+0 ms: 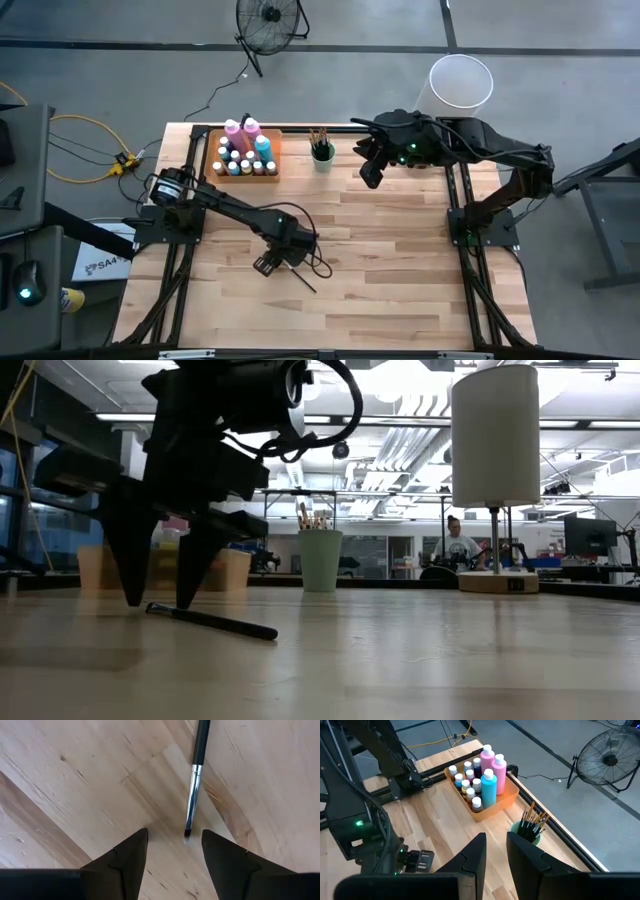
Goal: Pick & Place Paint Supplies
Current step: Put the black paint brush into the green cup
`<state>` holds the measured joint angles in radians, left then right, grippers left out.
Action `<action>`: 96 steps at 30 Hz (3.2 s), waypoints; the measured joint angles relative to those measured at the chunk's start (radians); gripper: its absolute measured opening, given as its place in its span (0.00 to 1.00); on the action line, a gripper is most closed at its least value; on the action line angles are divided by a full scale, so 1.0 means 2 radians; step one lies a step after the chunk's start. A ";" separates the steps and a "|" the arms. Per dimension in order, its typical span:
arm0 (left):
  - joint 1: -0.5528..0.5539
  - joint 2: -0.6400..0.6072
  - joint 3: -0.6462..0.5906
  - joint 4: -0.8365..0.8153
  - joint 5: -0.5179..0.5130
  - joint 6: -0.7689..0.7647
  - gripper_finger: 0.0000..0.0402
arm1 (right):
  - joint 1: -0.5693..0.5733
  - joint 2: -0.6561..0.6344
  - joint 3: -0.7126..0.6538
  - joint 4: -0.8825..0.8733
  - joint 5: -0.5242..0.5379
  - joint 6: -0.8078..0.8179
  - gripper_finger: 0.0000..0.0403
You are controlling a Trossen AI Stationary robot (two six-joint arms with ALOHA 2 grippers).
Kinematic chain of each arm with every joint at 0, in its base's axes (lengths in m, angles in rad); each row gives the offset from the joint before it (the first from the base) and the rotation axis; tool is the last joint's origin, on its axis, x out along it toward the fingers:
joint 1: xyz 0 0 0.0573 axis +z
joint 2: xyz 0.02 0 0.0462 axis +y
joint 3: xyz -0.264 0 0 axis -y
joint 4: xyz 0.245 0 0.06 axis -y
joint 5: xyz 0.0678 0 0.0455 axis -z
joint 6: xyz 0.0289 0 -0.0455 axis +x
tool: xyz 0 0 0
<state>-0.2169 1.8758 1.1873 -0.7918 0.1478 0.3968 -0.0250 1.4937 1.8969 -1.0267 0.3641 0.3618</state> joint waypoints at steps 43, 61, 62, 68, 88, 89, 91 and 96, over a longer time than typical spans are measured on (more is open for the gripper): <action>-0.056 0.007 -0.038 0.047 -0.051 -0.044 0.19 | 0.016 0.000 0.000 0.007 0.001 0.019 0.17; -0.055 0.005 -0.037 0.039 -0.034 -0.044 0.01 | 0.018 0.000 0.000 0.007 0.000 0.019 0.17; -0.055 0.003 -0.035 0.035 -0.035 -0.044 0.01 | 0.020 0.000 0.000 0.007 0.000 0.019 0.17; -0.043 -0.012 -0.004 -0.020 -0.036 -0.041 0.00 | 0.023 0.000 0.000 0.007 -0.002 0.018 0.17; 0.027 -0.020 0.211 -0.338 -0.268 -0.003 0.00 | 0.033 -0.003 0.000 0.005 0.000 0.016 0.17; 0.035 -0.020 0.221 -0.344 -0.294 0.010 0.00 | 0.033 -0.007 0.000 0.005 0.000 0.015 0.17; 0.051 -0.020 0.240 -0.346 -0.339 0.036 0.00 | 0.033 -0.013 0.000 0.005 0.002 0.015 0.17; 0.094 -0.021 0.266 -0.337 -0.466 0.103 0.00 | 0.033 -0.031 0.000 0.005 0.002 0.012 0.17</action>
<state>-0.0284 1.8343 1.7196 -1.4653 -0.7851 0.6021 0.0402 1.4319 1.8969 -1.0176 0.3683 0.3854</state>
